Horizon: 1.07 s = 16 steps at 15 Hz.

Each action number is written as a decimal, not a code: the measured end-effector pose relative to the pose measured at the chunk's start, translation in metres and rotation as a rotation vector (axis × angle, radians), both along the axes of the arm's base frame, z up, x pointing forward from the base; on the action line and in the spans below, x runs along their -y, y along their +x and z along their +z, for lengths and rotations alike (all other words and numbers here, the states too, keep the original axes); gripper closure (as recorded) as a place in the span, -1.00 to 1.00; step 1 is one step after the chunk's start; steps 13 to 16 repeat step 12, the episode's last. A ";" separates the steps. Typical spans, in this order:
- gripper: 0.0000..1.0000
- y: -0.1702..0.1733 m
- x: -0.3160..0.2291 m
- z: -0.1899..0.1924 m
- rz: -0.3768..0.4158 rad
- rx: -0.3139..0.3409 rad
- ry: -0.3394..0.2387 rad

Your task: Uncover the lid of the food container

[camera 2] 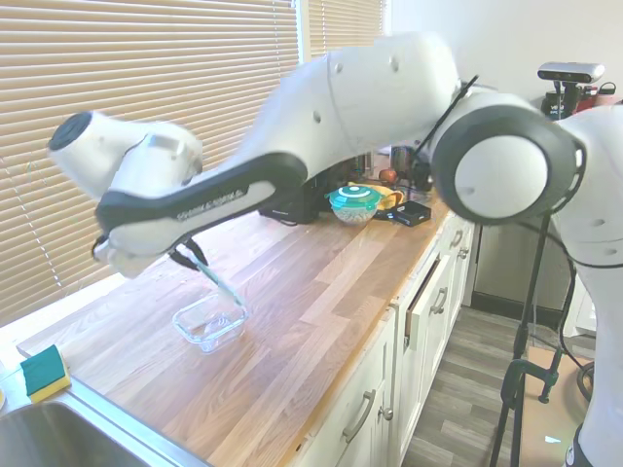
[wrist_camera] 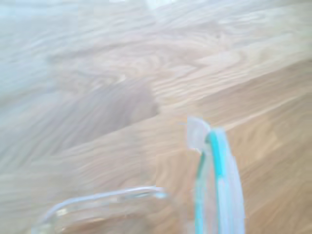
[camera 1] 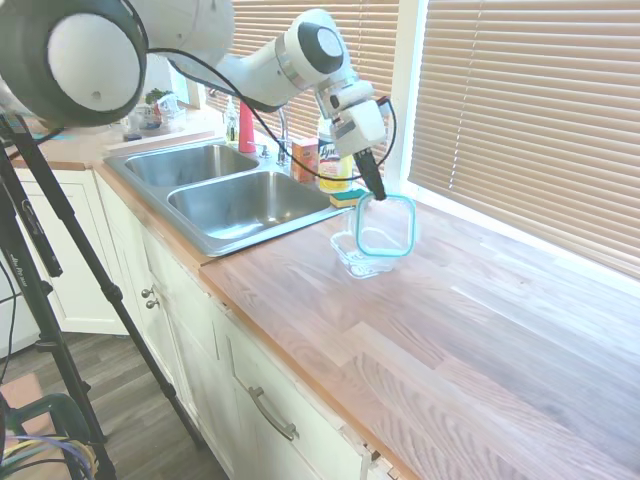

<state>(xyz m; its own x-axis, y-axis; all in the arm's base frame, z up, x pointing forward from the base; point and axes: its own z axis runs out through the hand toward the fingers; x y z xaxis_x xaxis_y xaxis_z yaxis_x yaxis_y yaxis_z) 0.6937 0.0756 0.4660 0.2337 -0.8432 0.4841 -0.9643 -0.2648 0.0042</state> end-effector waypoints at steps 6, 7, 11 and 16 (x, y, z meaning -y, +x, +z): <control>1.00 -0.049 0.113 -0.013 -0.053 0.021 0.169; 1.00 -0.061 0.127 -0.022 -0.058 0.016 0.184; 1.00 -0.092 0.159 -0.062 -0.073 -0.003 0.210; 1.00 -0.094 0.163 -0.068 -0.072 -0.002 0.214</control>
